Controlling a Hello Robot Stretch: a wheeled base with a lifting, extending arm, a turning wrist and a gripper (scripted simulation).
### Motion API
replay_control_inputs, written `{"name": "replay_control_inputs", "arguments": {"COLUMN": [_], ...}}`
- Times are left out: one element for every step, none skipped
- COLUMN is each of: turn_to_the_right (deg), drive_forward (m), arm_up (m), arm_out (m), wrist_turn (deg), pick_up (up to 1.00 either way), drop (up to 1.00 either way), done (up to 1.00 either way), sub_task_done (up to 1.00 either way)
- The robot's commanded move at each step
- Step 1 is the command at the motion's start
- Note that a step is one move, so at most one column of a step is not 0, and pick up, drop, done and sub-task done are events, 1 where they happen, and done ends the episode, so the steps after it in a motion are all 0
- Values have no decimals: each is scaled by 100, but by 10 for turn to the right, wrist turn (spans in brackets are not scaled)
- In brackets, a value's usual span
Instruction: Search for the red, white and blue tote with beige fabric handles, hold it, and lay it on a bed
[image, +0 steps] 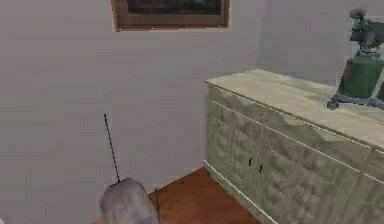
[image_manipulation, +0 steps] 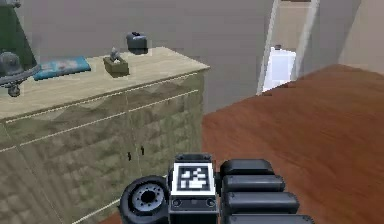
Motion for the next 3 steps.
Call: {"name": "replay_control_inputs", "arguments": {"turn_to_the_right": [-450,-270,450], "drive_forward": [0,0,0], "arm_up": [0,0,0], "arm_out": [0,0,0], "wrist_turn": [0,0,0], "pick_up": [0,0,0], "drop": [0,0,0], "done": [0,0,0], "sub_task_done": [0,0,0]}}
